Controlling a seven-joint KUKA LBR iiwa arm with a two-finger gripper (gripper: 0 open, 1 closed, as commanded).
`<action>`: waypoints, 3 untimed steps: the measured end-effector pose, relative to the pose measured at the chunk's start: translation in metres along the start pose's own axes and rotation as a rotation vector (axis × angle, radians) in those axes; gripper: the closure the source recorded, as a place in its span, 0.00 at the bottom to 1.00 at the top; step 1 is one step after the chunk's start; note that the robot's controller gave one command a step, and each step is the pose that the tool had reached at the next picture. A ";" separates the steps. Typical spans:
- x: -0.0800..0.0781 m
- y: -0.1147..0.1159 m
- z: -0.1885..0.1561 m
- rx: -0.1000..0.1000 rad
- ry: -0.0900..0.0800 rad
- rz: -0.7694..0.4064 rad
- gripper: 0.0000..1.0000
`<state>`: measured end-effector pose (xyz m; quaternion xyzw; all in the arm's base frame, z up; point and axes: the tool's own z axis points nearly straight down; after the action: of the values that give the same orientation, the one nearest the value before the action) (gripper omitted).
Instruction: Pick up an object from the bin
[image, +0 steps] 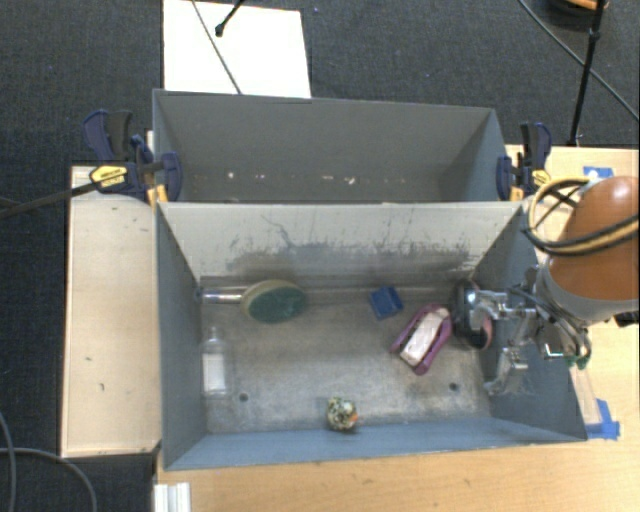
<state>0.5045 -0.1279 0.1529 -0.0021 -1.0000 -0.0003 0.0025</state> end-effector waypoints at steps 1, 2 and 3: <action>-0.060 0.032 0.031 0.001 -0.010 -0.354 0.00; -0.070 0.065 0.082 0.001 -0.007 -0.765 0.00; -0.070 0.065 0.083 0.001 -0.006 -0.765 1.00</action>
Offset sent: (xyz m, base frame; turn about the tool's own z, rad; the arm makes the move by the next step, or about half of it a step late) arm 0.0592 0.0307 -0.0309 -0.3527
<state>0.5743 -0.0634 0.0700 0.3711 -0.9286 -0.0007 -0.0008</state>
